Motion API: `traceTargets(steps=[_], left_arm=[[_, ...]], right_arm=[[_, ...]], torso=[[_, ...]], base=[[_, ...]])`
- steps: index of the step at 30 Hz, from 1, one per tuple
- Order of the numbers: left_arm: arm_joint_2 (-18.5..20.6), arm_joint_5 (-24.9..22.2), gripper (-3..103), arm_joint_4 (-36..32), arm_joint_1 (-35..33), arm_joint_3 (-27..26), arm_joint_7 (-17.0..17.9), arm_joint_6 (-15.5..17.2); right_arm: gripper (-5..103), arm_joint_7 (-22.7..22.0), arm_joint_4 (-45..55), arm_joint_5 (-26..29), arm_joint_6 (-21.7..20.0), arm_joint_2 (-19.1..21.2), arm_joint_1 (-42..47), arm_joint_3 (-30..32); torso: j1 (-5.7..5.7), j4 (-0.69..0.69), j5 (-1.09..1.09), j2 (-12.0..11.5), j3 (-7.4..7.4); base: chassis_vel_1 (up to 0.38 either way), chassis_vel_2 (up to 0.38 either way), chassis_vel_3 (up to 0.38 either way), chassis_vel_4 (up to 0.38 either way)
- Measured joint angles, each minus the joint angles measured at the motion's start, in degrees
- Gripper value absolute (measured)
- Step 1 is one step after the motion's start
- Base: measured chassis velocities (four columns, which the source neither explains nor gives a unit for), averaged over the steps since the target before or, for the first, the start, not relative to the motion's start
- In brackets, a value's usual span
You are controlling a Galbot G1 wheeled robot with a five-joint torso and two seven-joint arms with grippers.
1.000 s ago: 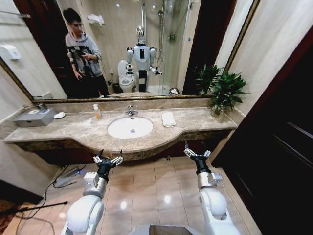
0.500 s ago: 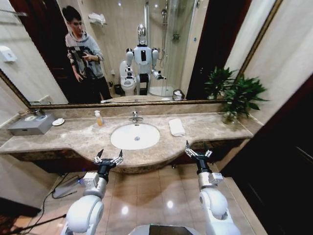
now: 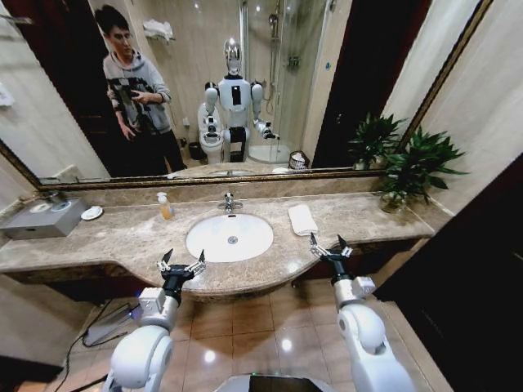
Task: Pick up the towel from the sink counter and wipe the mirror surface.
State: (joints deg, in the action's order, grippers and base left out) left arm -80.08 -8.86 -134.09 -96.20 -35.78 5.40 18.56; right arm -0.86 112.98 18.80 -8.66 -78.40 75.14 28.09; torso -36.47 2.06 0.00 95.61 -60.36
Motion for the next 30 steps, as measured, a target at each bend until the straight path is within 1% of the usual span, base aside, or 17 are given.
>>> traceTargets(steps=[2,6,9,19,23,26,27,30], left_arm=[[0.00,0.00,100,0.00,0.01,0.00,0.00,0.00],[0.00,0.00,100,0.00,0.02,0.00,0.00,0.00],[0.01,0.00,100,0.00,0.02,0.00,0.00,0.00],[0.00,0.00,100,0.00,0.02,0.00,0.00,0.00],[0.00,0.00,100,0.00,0.01,0.00,0.00,0.00],[0.01,0.00,100,0.00,0.01,0.00,0.00,0.00],[0.01,0.00,100,0.00,0.01,-0.01,0.00,0.00],[0.01,0.00,100,0.00,0.02,0.00,0.00,0.00]], right_arm=[[100,-0.12,-2.02,2.08,-1.52,1.68,-3.53,-0.95],[100,0.03,-4.19,3.56,-1.08,3.02,-7.49,-2.65],[100,0.60,-4.19,3.54,-1.48,3.52,-8.47,-3.11],[100,2.50,-3.12,2.95,-2.04,5.77,-7.76,-2.97],[100,2.94,-3.07,2.66,-2.22,6.03,-7.57,-3.02],[100,2.91,-3.01,2.53,-2.23,5.87,-7.35,-3.07],[100,2.44,-3.00,2.13,-2.18,5.68,-7.24,-3.26],[100,1.35,-2.96,1.69,-2.44,5.45,-7.14,-3.59]], torso=[[-0.02,0.00,0.01,0.00,0.00],[-0.07,0.02,0.01,-0.01,-0.01],[-0.07,0.01,-0.01,-0.02,-0.01],[-0.03,-0.02,-0.01,-0.01,-0.01],[-0.02,0.00,-0.01,0.00,0.00],[-0.04,-0.02,-0.01,-0.01,-0.01],[-0.03,0.00,-0.02,-0.01,-0.01],[-0.04,0.00,0.00,-0.01,-0.01]], base=[[0.000,0.000,0.000,0.000],[0.000,0.000,0.000,0.000],[0.000,0.000,0.000,0.000],[-0.003,0.002,0.005,-0.006],[-0.061,0.060,0.073,-0.087],[-0.135,0.125,0.126,-0.142],[-0.175,0.137,0.159,-0.173],[-0.195,0.187,0.194,-0.172]])
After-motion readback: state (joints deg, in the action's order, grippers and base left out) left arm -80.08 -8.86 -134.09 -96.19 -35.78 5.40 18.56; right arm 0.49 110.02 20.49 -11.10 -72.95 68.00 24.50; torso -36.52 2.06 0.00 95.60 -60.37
